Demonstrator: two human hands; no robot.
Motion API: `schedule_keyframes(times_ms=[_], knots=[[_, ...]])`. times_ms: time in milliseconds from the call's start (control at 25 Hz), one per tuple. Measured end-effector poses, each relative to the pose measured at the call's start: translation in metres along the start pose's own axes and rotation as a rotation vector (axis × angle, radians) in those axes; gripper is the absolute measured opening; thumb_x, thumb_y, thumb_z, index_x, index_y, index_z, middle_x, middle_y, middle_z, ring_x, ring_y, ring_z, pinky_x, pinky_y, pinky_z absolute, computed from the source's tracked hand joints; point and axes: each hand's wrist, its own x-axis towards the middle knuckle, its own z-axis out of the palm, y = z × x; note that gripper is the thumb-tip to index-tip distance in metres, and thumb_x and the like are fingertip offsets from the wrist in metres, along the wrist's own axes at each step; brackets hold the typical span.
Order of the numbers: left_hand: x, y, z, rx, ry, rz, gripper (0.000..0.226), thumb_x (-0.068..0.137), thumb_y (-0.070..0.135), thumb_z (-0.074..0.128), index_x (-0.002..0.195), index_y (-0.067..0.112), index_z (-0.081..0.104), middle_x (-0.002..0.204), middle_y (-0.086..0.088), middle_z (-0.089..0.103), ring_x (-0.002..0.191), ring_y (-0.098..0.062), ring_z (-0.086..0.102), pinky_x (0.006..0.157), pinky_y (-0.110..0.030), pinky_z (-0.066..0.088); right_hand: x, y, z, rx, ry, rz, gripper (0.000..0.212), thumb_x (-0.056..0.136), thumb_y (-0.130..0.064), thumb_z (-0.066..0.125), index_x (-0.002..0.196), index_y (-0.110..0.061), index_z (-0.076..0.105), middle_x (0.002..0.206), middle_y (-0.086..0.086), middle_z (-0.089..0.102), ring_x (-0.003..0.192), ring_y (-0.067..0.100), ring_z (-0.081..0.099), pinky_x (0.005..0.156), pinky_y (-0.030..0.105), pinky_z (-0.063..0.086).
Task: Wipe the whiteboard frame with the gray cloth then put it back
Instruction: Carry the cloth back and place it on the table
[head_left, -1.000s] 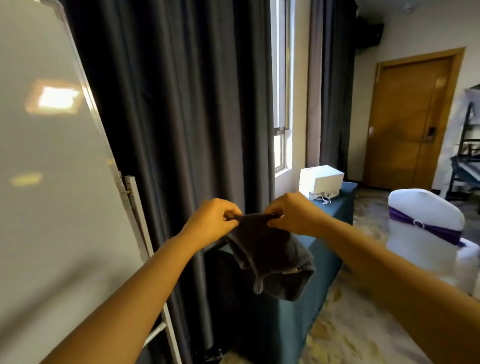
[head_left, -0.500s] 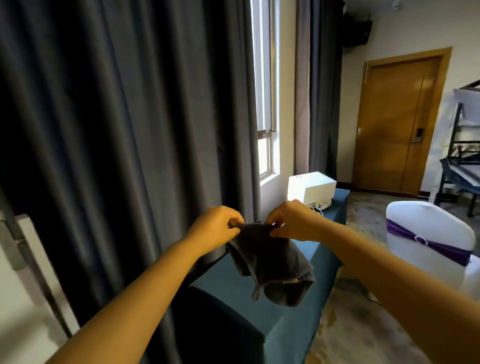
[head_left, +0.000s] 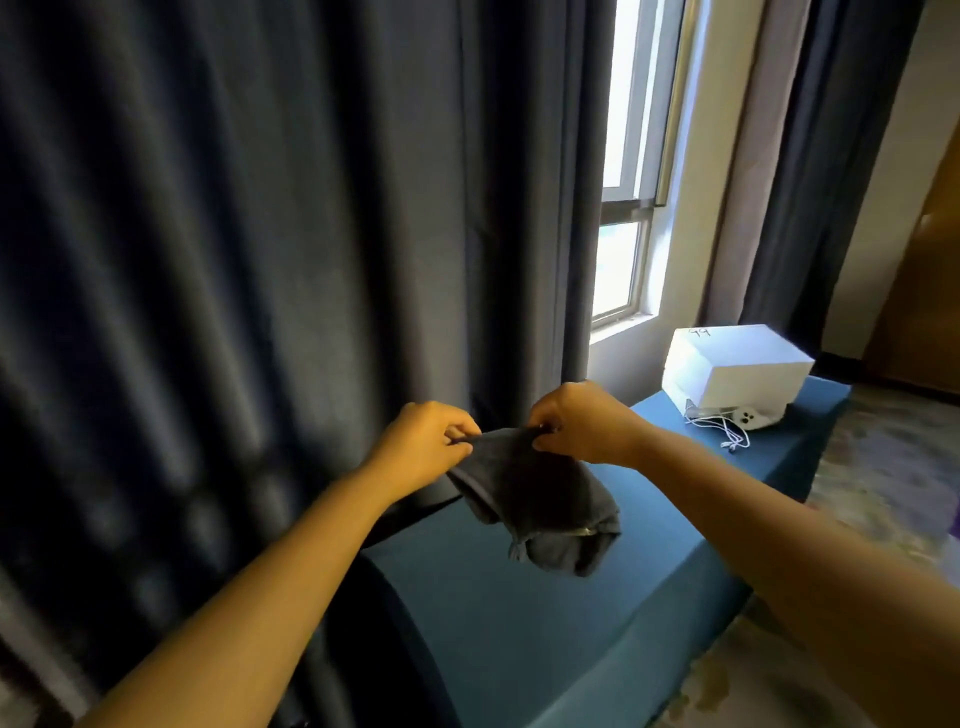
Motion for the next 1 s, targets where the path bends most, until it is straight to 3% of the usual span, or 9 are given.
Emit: schedule_keyframes(times_ms=[160,320,520,760,1000], knots=[[0.031,-0.017,0.028,-0.016,0.020,-0.097,0.018,0.080,0.004,0.069,0.093,0.015,0.074,0.084,-0.003,0.073,0.082,-0.015,0.068,0.083,-0.035,0.057,0.031,0.042,0.020,0.034,-0.048,-0.074,0.018,0.085,-0.019,0.057,0.096,-0.012,0.069,0.097,0.005,0.068,0.084,0.018,0.059,0.079,0.022,0.041],[0.049,-0.045,0.055,0.003,0.000,-0.159,0.017,0.079,0.003,0.069,0.091,0.015,0.074,0.077,0.004,0.071,0.076,-0.009,0.067,0.081,-0.033,0.057,0.053,0.067,0.061,0.086,-0.115,-0.093,0.018,0.083,-0.018,0.057,0.092,-0.008,0.069,0.095,0.010,0.068,0.085,0.023,0.059,0.084,0.035,0.045],[0.050,-0.098,0.098,0.059,-0.112,-0.262,0.017,0.080,0.007,0.069,0.091,0.018,0.073,0.088,-0.002,0.075,0.083,-0.013,0.068,0.082,-0.034,0.057,0.062,0.079,0.137,0.202,-0.214,-0.057,0.019,0.082,-0.017,0.058,0.096,-0.011,0.069,0.099,0.007,0.069,0.090,0.021,0.059,0.083,0.028,0.043],[0.035,-0.159,0.166,0.114,-0.239,-0.312,0.017,0.079,0.009,0.062,0.086,0.020,0.072,0.079,0.000,0.074,0.078,-0.017,0.068,0.069,-0.028,0.054,0.058,0.091,0.243,0.265,-0.326,0.016,0.022,0.083,-0.019,0.054,0.100,-0.014,0.066,0.106,0.004,0.067,0.097,0.022,0.058,0.087,0.035,0.046],[0.032,-0.207,0.219,0.128,-0.288,-0.334,0.016,0.083,0.013,0.058,0.093,0.021,0.068,0.093,0.003,0.073,0.089,-0.013,0.066,0.076,-0.029,0.054,0.056,0.104,0.320,0.246,-0.315,0.129,0.022,0.085,-0.022,0.049,0.103,-0.020,0.061,0.110,0.001,0.064,0.099,0.022,0.056,0.082,0.029,0.045]])
